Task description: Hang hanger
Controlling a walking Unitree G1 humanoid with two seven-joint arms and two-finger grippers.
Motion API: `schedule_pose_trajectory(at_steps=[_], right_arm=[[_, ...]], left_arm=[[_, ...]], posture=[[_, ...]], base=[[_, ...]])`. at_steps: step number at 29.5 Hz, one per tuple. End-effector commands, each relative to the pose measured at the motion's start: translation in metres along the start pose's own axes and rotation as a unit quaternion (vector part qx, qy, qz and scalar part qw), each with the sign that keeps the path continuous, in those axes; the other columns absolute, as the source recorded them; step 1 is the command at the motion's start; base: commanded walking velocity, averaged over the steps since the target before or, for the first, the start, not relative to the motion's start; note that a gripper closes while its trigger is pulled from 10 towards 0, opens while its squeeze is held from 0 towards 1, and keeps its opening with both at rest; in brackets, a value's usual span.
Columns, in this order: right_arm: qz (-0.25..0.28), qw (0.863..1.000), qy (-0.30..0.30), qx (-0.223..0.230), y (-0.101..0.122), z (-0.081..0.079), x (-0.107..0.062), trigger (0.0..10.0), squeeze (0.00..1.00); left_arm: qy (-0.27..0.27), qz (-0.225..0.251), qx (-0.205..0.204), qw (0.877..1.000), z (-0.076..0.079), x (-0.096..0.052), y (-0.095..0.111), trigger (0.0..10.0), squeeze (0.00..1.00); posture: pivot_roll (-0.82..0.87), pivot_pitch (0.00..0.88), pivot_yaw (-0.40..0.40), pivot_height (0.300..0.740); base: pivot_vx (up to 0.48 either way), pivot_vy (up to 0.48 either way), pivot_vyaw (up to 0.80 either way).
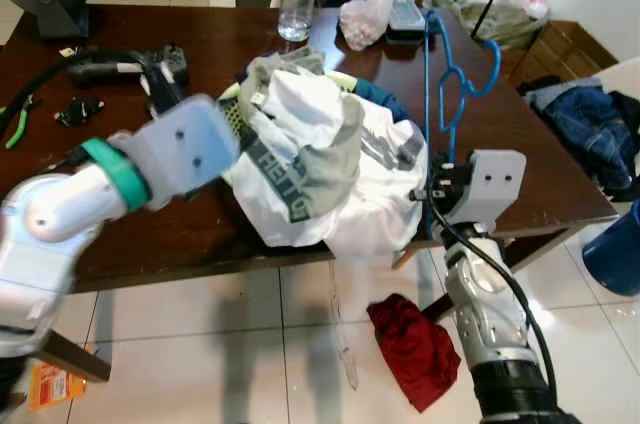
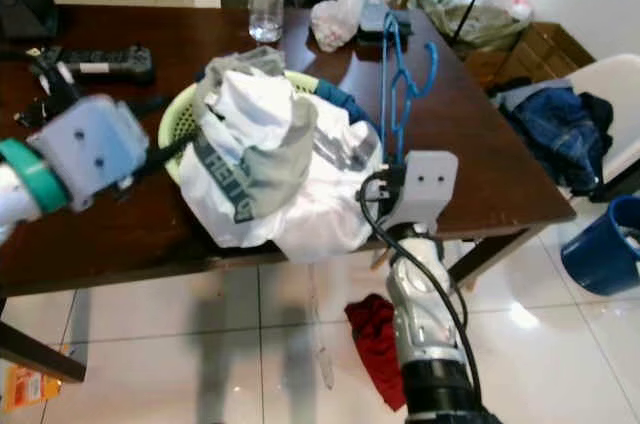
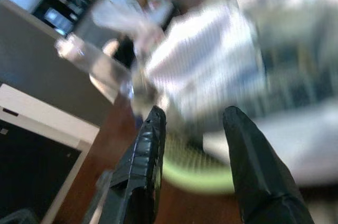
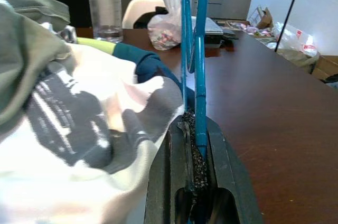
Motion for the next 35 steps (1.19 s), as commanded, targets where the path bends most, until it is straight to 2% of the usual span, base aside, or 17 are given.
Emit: schedule_pose_trajectory(at_steps=[1, 3, 7, 8, 9, 10, 15, 16, 18, 20, 24, 26, 28, 29, 31, 32, 35], right_arm=[[-0.010, 1.000, -0.007, -0.001, -0.005, 0.006, -0.003, 10.0, 0.00], [-0.015, 1.000, -0.005, -0.001, -0.007, 0.005, -0.005, 10.0, 0.00], [-0.017, 1.000, -0.003, -0.001, -0.008, 0.004, -0.006, 10.0, 0.00], [-0.018, 1.000, -0.001, -0.001, -0.009, 0.003, -0.006, 10.0, 0.00], [-0.018, 1.000, -0.001, -0.001, -0.009, 0.003, -0.006, 10.0, 0.00], [-0.022, 1.000, 0.002, -0.002, -0.009, 0.002, -0.006, 10.0, 0.00], [-0.024, 1.000, 0.005, -0.004, -0.010, 0.002, -0.007, 10.0, 0.00], [-0.025, 1.000, 0.006, -0.005, -0.010, 0.002, -0.008, 10.0, 0.00], [-0.025, 1.000, 0.006, -0.005, -0.010, 0.002, -0.008, 10.0, 0.00], [-0.027, 1.000, 0.007, -0.006, -0.010, 0.002, -0.010, 10.0, 0.00], [-0.027, 1.000, 0.007, -0.006, -0.010, 0.002, -0.010, 10.0, 0.00], [-0.029, 1.000, 0.008, -0.007, -0.011, 0.002, -0.013, 10.0, 0.00], [-0.029, 1.000, 0.008, -0.007, -0.011, 0.002, -0.013, 10.0, 0.00], [-0.031, 0.999, 0.008, -0.007, -0.011, 0.002, -0.015, 10.0, 0.00], [-0.031, 0.999, 0.008, -0.007, -0.011, 0.002, -0.015, 10.0, 0.00], [-0.031, 0.999, 0.008, -0.008, -0.011, 0.002, -0.015, 10.0, 0.00], [-0.031, 0.999, 0.008, -0.008, -0.010, 0.002, -0.016, 10.0, 0.00]], left_arm=[[-0.030, -0.001, 0.024, 0.999, 0.007, 0.000, -0.003, 10.0, 0.00], [-0.056, -0.016, 0.064, 0.996, 0.008, -0.003, -0.012, 10.0, 0.00], [-0.068, -0.021, 0.085, 0.994, 0.010, -0.003, -0.017, 10.0, 0.00], [-0.085, -0.024, 0.108, 0.990, 0.014, -0.003, -0.022, 10.0, 0.00], [-0.085, -0.024, 0.108, 0.990, 0.014, -0.003, -0.022, 10.0, 0.00], [-0.127, -0.026, 0.139, 0.982, 0.023, -0.002, -0.033, 10.0, 0.00], [-0.158, -0.023, 0.171, 0.972, 0.029, 0.000, -0.041, 10.0, 0.00], [-0.173, -0.017, 0.186, 0.967, 0.030, 0.004, -0.045, 10.0, 0.00], [-0.173, -0.017, 0.186, 0.967, 0.030, 0.004, -0.045, 10.0, 0.00], [-0.177, -0.007, 0.215, 0.960, 0.031, 0.014, -0.053, 10.0, 0.00], [-0.177, -0.007, 0.215, 0.960, 0.031, 0.014, -0.053, 10.0, 0.00], [-0.157, 0.002, 0.241, 0.958, 0.028, 0.029, -0.061, 10.0, 0.02], [-0.157, 0.002, 0.241, 0.958, 0.028, 0.029, -0.061, 10.0, 0.02], [-0.139, 0.012, 0.250, 0.958, 0.025, 0.038, -0.059, 10.0, 0.96], [-0.139, 0.012, 0.250, 0.958, 0.025, 0.038, -0.059, 10.0, 0.96], [-0.117, 0.026, 0.252, 0.960, 0.020, 0.045, -0.055, 10.0, 1.00], [-0.102, 0.040, 0.257, 0.960, 0.017, 0.049, -0.049, 10.0, 1.00]], posture=[[0.10, 0.079, 0.006, 0.740], [0.10, 0.080, 0.004, 0.740], [0.10, 0.082, 0.001, 0.740], [0.10, 0.084, -0.001, 0.740], [0.10, 0.084, -0.001, 0.740], [0.10, 0.093, -0.006, 0.740], [0.10, 0.095, -0.006, 0.740], [0.10, 0.109, -0.006, 0.740], [0.10, 0.109, -0.006, 0.740], [0.09, 0.122, 0.002, 0.740], [0.09, 0.122, 0.002, 0.740], [0.07, 0.140, 0.003, 0.740], [0.07, 0.140, 0.003, 0.740], [0.07, 0.145, 0.005, 0.740], [0.07, 0.145, 0.005, 0.740], [0.07, 0.150, 0.009, 0.740], [0.06, 0.154, 0.013, 0.740]], base=[[0.000, 0.000, 0.00], [0.000, 0.000, 0.00], [0.000, 0.000, 0.00], [0.000, 0.000, 0.00], [0.000, 0.000, 0.00], [0.000, 0.000, 0.00], [0.000, 0.000, 0.00], [0.000, 0.000, 0.00], [0.000, 0.000, 0.00], [0.000, 0.000, 0.00], [0.000, 0.000, 0.00], [0.000, 0.000, 0.00], [0.000, 0.000, 0.00], [0.000, 0.000, 0.00], [0.000, 0.000, 0.00], [0.000, 0.000, 0.00], [0.000, 0.000, 0.00]])
Point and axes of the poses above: a point about 5 cm out from each wrist's last joint towards the gripper, its own x axis pointing out of the wrist towards the gripper, its own y axis along the axis of the wrist's last joint, z = x × y, the point moved 1 cm from there along x, pointing out of the wrist towards the gripper, and after that the axes turned 9 degrees about -x, right-handed, at the moved point
